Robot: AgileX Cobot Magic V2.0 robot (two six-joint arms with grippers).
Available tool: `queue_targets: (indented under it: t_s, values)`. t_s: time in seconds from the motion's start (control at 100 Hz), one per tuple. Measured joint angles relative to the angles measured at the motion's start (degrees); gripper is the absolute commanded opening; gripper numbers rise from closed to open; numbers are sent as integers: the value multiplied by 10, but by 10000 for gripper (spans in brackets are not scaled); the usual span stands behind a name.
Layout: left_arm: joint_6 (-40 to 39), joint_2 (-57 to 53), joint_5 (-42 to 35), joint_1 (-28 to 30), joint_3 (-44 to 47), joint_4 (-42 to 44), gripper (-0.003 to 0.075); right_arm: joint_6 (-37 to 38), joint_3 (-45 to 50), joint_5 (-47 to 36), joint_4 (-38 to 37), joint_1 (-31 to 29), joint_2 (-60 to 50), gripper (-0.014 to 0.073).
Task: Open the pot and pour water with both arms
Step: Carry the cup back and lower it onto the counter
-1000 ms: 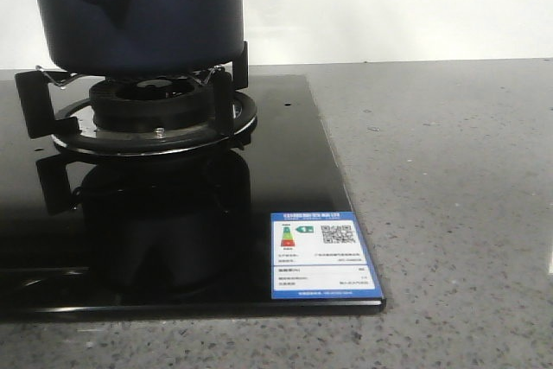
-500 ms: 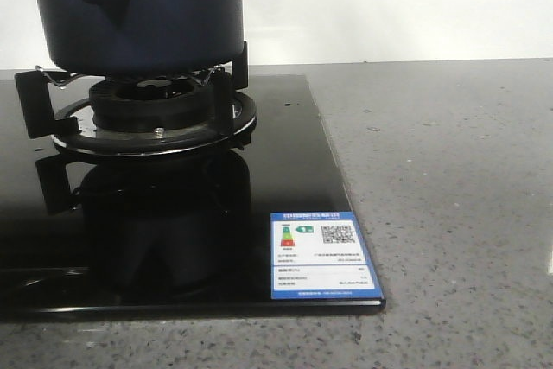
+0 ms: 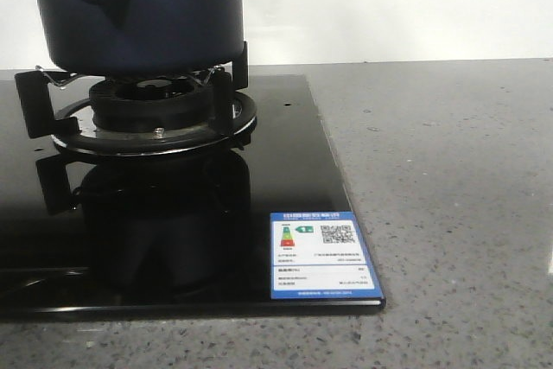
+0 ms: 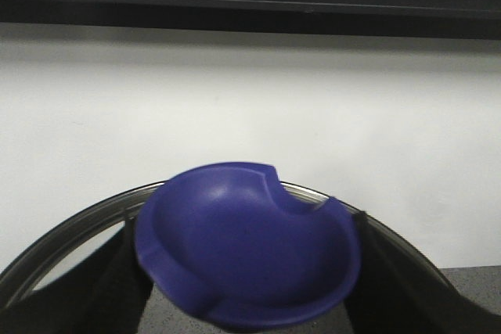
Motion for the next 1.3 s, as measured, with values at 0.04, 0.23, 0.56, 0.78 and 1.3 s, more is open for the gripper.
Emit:
queue_targets:
  t_s: [0.04, 0.23, 0.56, 0.78, 1.3]
  values:
    - [0, 0, 1, 0, 0, 0, 399, 18, 0, 5, 1, 0, 0, 332]
    - [0, 0, 40, 0, 0, -2, 399, 138, 0, 60, 21, 0, -16, 332]
    - [0, 0, 130, 0, 0, -10, 399, 420, 0, 200, 191, -62, -135, 332]
    - [0, 0, 161, 0, 0, -19, 399, 460, 88, 153, 342, -185, -245, 332]
    - [0, 0, 176, 0, 0, -22, 399, 599, 511, -288, 353, -400, -348, 332]
